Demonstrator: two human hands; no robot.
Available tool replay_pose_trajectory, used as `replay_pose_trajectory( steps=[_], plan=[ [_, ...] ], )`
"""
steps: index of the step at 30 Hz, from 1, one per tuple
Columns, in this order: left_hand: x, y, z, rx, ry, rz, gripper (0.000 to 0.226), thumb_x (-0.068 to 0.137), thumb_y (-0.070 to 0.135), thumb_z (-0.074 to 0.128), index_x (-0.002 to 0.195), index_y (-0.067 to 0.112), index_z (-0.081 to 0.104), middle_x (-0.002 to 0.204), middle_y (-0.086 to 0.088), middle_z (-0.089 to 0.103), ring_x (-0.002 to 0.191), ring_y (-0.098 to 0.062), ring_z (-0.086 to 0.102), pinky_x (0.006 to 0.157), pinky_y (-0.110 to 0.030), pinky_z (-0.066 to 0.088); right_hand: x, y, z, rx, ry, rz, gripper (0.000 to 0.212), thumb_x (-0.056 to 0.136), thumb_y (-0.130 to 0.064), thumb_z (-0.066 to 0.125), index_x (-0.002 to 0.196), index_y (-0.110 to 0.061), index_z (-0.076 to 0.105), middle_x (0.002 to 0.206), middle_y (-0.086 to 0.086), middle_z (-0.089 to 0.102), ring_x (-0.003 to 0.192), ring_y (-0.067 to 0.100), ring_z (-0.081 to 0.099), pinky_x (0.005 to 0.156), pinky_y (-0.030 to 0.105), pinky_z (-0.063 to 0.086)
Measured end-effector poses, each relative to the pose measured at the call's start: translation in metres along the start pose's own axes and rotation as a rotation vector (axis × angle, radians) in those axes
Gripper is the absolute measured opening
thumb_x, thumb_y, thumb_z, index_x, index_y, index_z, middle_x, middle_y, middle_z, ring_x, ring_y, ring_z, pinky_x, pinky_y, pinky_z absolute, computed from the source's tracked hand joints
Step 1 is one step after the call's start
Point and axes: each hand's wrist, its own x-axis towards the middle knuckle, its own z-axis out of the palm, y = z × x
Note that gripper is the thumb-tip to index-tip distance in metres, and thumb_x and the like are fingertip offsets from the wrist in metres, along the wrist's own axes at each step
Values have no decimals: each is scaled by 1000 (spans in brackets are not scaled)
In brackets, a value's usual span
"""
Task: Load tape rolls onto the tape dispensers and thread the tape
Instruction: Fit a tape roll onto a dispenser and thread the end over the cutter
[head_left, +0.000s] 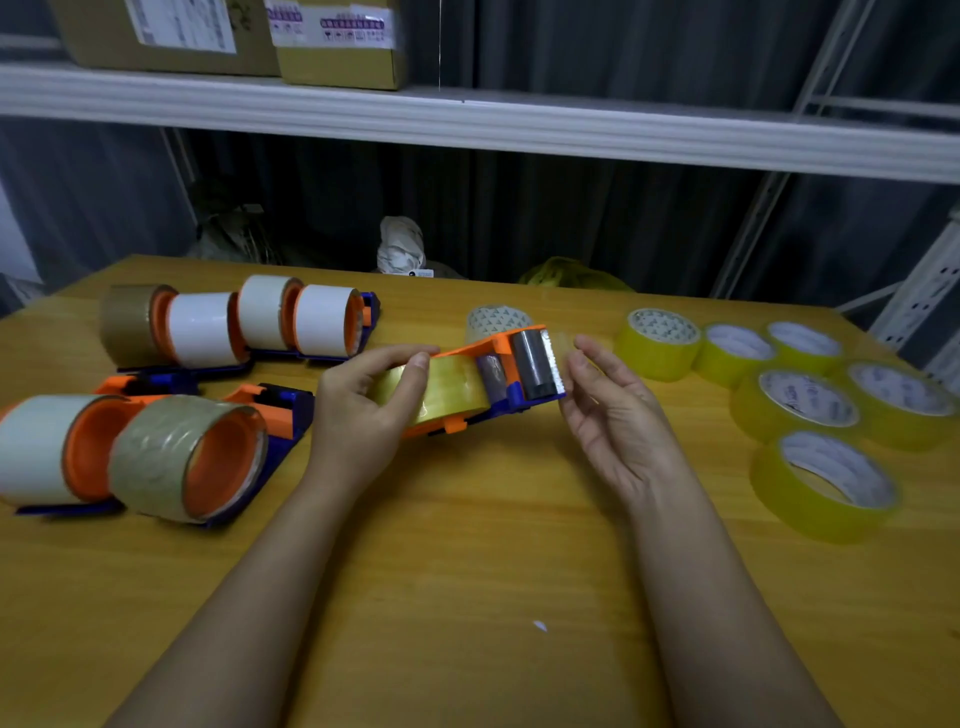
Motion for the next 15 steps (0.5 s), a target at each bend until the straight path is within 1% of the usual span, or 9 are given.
replay_pose_trajectory(
  steps=[2,4,7,9,11,13,15],
  plan=[
    [0,1,1,-6,11,-1,29,89,32,54,103,13,72,98,14,67,92,2,59,65,-16,47,-1,-1,1,1,-18,8,22,79,2,62,99,-7,64,80,5,73,73,10,69,71,20,58],
    [0,3,1,-13,17,-7,30,88,33,54,102,14,72,97,17,66,92,3,59,65,-16,47,-2,-1,1,-3,-29,14,28,72,-2,65,100,-7,64,81,5,74,74,10,70,71,21,59],
    [-1,5,1,-36,18,-30,30,87,35,53,102,17,72,93,26,66,93,3,59,67,-25,50,-2,0,1,-16,-54,27,31,71,-5,66,102,-6,64,88,7,74,79,11,71,68,21,58],
    [-1,6,0,-58,15,-41,30,87,38,54,102,18,72,94,31,64,94,2,59,68,-35,53,-2,0,1,-29,-70,33,32,72,-7,65,104,-5,64,93,8,74,84,13,70,69,21,58],
    [-2,8,1,-75,17,-48,35,86,43,52,102,19,72,97,31,63,95,0,59,71,-47,55,-3,0,1,-55,-82,23,32,72,-9,65,104,-4,65,95,8,73,85,12,70,71,20,58],
    [-1,9,1,-74,21,-51,36,85,46,51,101,21,71,96,33,63,94,2,58,70,-50,55,-3,1,2,-87,-88,-3,28,73,-10,65,101,-4,66,94,7,74,84,11,70,70,19,57],
    [-1,9,2,-69,24,-53,33,86,44,51,101,22,70,95,34,62,94,3,58,69,-49,56,-3,3,3,-116,-83,-36,24,74,-11,64,97,-5,68,91,5,74,82,9,70,67,18,56]
  ],
)
